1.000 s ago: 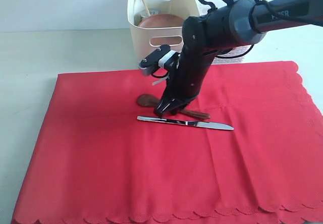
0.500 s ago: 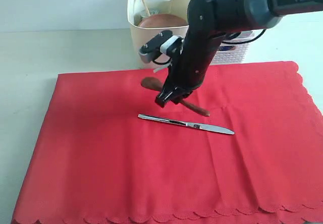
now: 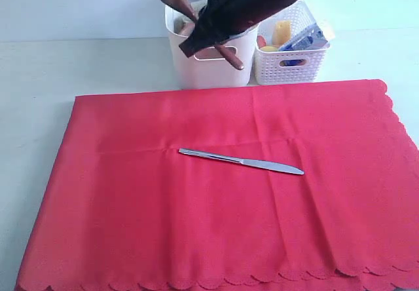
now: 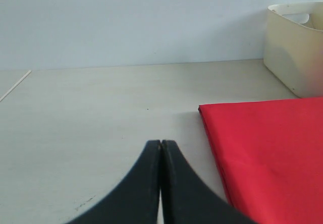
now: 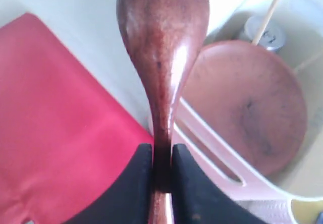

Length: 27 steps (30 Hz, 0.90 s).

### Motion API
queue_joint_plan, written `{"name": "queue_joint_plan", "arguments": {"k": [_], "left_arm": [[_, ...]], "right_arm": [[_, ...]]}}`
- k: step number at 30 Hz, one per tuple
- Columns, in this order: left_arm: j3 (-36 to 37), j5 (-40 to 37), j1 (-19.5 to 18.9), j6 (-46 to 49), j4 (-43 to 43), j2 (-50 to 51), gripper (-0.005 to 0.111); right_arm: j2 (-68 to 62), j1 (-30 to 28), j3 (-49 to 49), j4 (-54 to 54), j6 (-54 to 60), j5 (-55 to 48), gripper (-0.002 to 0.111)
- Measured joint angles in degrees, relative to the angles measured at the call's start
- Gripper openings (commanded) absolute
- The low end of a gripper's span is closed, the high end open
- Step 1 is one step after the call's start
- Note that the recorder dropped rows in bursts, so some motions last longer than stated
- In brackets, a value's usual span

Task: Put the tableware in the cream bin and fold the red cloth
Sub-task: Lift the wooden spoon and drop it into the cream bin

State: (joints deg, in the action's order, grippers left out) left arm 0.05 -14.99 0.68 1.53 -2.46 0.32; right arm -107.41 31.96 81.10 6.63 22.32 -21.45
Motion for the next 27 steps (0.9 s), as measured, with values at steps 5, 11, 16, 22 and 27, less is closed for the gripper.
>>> {"name": "queue_joint_plan", "arguments": {"k": [5,11,16,22,27], "left_arm": [[0.0,0.0,0.0,0.0,0.0,0.0,0.003],[0.0,0.0,0.0,0.0,0.0,0.0,0.003],[0.0,0.0,0.0,0.0,0.0,0.0,0.003],[0.0,0.0,0.0,0.0,0.0,0.0,0.003],[0.0,0.0,0.0,0.0,0.0,0.0,0.003]], "right_arm": [[0.0,-1.3,0.0,0.0,-0.1,7.9,0.0],[0.0,-3.3,0.0,0.1,-0.1,17.5,0.0],[-2.8,-4.4,4.0,0.9,-0.1,19.9,0.0],[-9.6,-5.7,12.0,1.8,-0.2,20.2,0.0],[-13.8,-6.5,15.2,2.2,-0.2,20.4,0.001]]}}
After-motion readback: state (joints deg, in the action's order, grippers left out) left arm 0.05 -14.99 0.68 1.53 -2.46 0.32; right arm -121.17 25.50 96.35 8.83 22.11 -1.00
